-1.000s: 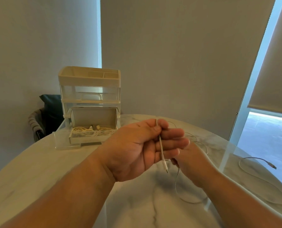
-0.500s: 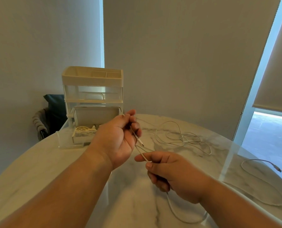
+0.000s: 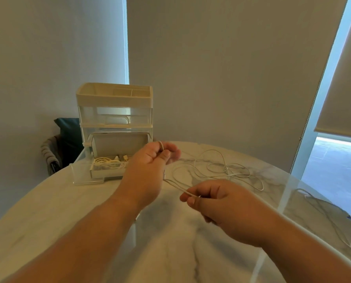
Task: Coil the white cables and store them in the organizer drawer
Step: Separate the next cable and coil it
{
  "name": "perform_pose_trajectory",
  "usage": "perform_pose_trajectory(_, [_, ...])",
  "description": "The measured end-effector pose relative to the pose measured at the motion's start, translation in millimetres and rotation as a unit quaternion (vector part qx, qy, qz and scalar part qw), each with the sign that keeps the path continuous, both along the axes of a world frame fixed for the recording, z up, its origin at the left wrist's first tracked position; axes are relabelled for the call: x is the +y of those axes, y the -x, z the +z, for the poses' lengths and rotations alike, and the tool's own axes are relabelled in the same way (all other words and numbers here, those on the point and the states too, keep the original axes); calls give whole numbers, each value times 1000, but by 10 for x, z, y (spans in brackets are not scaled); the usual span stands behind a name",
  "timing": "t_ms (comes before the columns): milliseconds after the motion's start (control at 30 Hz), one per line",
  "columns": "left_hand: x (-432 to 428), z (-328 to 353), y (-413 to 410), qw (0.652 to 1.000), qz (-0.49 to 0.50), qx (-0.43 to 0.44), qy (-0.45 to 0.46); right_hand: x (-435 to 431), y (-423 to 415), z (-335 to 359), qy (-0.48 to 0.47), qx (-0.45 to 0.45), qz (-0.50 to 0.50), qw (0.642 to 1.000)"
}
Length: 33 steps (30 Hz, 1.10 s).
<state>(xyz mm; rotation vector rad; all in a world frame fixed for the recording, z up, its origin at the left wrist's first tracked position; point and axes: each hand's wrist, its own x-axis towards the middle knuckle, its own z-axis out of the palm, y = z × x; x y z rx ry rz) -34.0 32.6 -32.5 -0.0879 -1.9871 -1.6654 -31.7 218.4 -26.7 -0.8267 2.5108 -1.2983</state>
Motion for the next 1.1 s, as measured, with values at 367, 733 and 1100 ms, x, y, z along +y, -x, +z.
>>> perform_pose_trajectory(367, [189, 0, -126, 959, -80, -34, 270, 109, 94, 97, 47, 209, -106, 971])
perform_pose_trajectory(733, [310, 13, -169, 961, -131, -111, 218, 136, 180, 89, 54, 318, -110, 940])
perform_pose_trajectory(1100, [297, 81, -214, 948, -237, -191, 92, 142, 133, 125, 60, 316, -73, 944])
